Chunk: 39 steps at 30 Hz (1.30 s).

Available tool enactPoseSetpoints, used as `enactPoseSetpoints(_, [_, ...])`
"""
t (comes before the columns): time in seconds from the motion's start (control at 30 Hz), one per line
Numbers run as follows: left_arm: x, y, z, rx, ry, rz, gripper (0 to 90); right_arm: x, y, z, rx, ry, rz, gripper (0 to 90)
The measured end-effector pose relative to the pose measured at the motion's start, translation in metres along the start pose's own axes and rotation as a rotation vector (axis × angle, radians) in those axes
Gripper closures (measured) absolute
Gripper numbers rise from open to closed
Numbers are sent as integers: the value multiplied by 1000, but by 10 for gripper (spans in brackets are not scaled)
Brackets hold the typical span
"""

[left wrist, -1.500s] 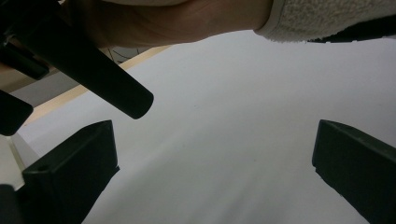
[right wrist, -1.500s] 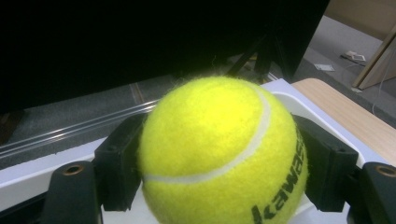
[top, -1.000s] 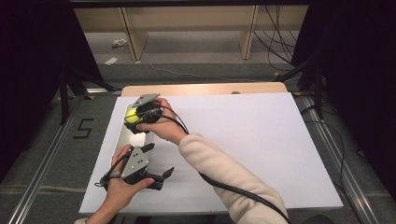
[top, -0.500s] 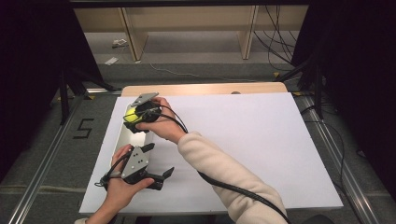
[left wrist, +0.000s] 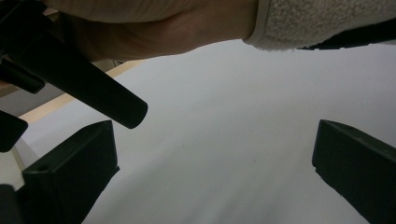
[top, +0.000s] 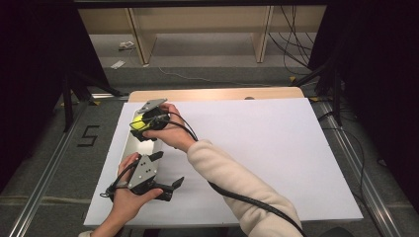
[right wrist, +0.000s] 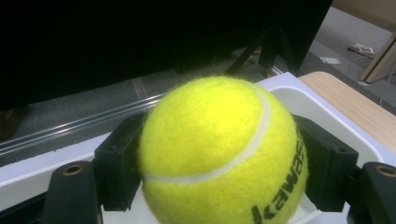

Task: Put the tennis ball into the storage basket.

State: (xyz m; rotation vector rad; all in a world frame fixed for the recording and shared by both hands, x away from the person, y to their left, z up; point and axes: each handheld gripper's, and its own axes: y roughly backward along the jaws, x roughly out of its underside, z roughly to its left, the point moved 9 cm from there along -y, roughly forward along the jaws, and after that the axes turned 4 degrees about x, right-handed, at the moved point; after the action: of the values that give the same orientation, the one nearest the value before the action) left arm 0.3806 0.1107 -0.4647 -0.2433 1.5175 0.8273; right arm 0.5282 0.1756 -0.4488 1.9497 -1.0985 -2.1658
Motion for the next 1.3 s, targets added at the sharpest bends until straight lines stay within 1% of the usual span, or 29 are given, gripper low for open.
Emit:
enactPoseSetpoints(0.2, [0,0,0,1,1,0,0,2,-2,0,-2,-2,5,267])
enactPoseSetpoints(0.27, [0,0,0,3,8,-3,0,2,-2,0,-2,-3,5,267])
enactPoseSetpoints(0.67, [0,0,0,4,3,2,0,6,-4,-2,0,-8,16,266])
enactPoseSetpoints(0.93, [0,0,0,5,4,0,0,12,-9,0,-3,-7,30,266])
enactPoseSetpoints(1.3, [0,0,-1,5,3,1,0,13,-11,2,-8,-2,38,266])
